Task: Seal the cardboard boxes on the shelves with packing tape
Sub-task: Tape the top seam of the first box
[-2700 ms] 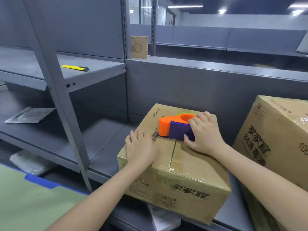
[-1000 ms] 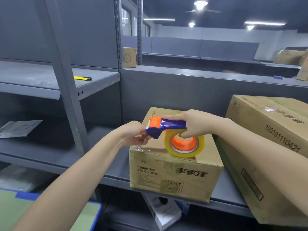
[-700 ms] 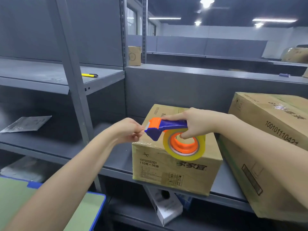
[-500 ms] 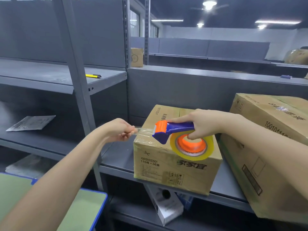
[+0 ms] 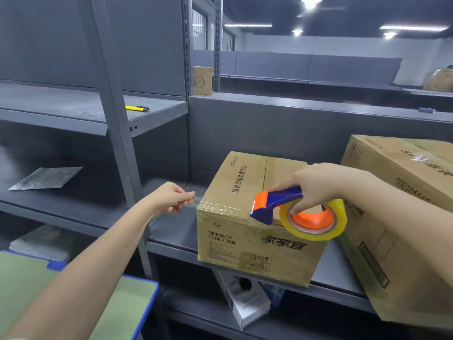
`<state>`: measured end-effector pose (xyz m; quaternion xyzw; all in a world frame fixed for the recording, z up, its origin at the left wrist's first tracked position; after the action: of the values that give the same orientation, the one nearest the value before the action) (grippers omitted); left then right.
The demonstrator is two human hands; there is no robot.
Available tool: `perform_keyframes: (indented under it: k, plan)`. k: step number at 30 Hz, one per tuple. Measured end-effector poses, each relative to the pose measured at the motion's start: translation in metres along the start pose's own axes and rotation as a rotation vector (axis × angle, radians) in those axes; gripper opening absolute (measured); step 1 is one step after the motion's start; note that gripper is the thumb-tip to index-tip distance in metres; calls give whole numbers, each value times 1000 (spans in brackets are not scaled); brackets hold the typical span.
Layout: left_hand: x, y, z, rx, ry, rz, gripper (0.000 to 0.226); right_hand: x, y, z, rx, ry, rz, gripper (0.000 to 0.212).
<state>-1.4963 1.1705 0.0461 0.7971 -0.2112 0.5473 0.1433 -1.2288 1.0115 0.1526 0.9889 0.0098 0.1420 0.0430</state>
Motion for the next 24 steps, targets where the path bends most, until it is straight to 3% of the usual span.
perform_keyframes:
  k: [17, 24]
  plan:
    - [-28, 5, 15, 55, -126, 74, 40, -11, -3, -2, -57, 34, 16, 65]
    - [-42, 11, 35, 81, 83, -41, 50, -15, -5, -5, -101, 30, 17, 65]
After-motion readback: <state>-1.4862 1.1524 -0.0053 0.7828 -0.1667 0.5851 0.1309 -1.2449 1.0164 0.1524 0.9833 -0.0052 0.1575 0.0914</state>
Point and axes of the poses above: each hand's wrist, its own y-axis away from the middle knuckle, its own z-axis out of the palm, x = y × z, the point moved 2 cm from there along -y, towards the middle knuckle, and after that the axes turned 12 degrees about z, right-handed, at the moved point
